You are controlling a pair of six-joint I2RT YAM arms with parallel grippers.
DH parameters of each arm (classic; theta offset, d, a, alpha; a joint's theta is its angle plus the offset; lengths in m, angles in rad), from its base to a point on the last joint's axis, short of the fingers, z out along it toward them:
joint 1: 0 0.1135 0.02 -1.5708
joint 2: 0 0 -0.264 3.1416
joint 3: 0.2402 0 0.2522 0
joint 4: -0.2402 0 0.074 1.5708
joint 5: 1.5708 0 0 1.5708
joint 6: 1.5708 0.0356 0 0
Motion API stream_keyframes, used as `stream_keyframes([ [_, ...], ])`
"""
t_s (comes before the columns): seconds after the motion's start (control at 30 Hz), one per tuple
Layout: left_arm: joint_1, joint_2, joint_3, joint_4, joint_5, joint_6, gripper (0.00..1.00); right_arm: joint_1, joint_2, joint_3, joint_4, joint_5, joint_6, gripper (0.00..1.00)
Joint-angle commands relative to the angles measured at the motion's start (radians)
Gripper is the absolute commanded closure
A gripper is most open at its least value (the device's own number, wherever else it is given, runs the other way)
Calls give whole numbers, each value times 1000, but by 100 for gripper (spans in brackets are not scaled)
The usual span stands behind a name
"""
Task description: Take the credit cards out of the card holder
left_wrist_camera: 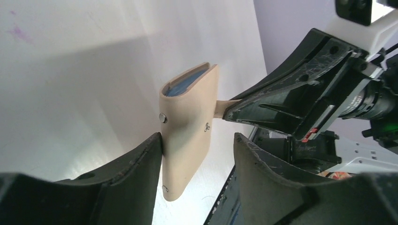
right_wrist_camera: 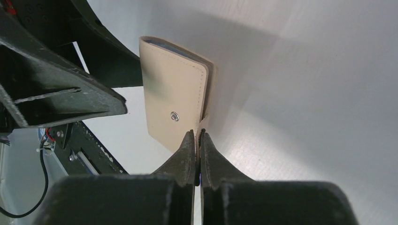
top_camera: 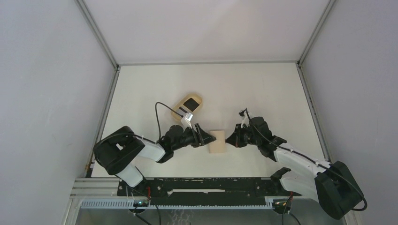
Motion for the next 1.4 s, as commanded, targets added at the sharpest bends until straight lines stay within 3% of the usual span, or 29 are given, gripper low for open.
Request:
stream_keyframes([
  [0.0, 1, 3, -20, 122, -11, -38, 37, 4, -18, 14, 19, 22, 7, 100],
  [0.5, 1, -38, 3, -148, -84, 42, 35, -3, -90, 14, -57, 47, 1, 100],
  [0.97, -1, -5, 17, 35, -6, -13, 35, -10, -98, 14, -48, 20, 6, 100],
  [1.37, -2, 31, 54, 0, 12, 24, 35, -18, -135, 62, -103, -8, -2, 100],
])
